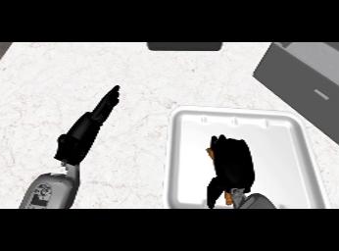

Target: Pick the croissant from the tray and place it in the cardboard box

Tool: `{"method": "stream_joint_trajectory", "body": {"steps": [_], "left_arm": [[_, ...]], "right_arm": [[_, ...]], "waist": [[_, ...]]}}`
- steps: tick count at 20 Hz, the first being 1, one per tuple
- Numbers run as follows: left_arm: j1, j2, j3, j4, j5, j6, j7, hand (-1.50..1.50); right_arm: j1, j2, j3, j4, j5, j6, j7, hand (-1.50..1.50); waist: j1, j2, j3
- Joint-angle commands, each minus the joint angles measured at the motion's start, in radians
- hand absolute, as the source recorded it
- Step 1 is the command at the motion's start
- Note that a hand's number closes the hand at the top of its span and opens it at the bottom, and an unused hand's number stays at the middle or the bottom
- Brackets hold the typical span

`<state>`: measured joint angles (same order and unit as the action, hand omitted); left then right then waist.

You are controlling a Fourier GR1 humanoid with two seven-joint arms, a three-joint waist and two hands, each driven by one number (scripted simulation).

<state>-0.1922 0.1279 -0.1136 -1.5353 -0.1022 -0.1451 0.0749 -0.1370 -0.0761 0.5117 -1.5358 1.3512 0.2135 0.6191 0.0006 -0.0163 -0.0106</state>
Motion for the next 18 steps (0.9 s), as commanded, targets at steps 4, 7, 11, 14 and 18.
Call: {"method": "stream_joint_trajectory", "body": {"steps": [4,7,11,14,18], "left_arm": [[-0.009,-0.006,0.010,-0.007,0.008,-0.003,0.013,0.00],[-0.011,-0.020,0.007,0.004,0.002,0.013,0.024,0.00],[0.003,-0.017,0.012,0.007,0.000,0.016,0.015,0.00],[0.006,-0.010,0.022,0.005,0.003,0.017,0.016,0.00],[0.009,-0.004,0.025,-0.009,-0.010,0.029,0.006,0.00]], "right_arm": [[0.007,-0.276,-0.053,-0.039,-0.113,-0.083,-0.381,1.50],[0.051,-0.377,0.006,-0.110,-0.194,-0.079,-0.600,1.50],[0.039,-0.515,-0.076,-0.183,-0.315,-0.156,-0.845,1.50],[0.056,-0.631,-0.190,-0.185,-0.434,-0.214,-1.027,1.50],[0.054,-0.739,-0.350,-0.163,-0.643,-0.211,-1.249,1.50]], "waist": [[-0.003,0.017,0.013],[-0.021,0.014,0.018],[-0.036,0.012,0.021],[-0.052,0.015,0.021],[-0.056,0.013,0.020]]}}
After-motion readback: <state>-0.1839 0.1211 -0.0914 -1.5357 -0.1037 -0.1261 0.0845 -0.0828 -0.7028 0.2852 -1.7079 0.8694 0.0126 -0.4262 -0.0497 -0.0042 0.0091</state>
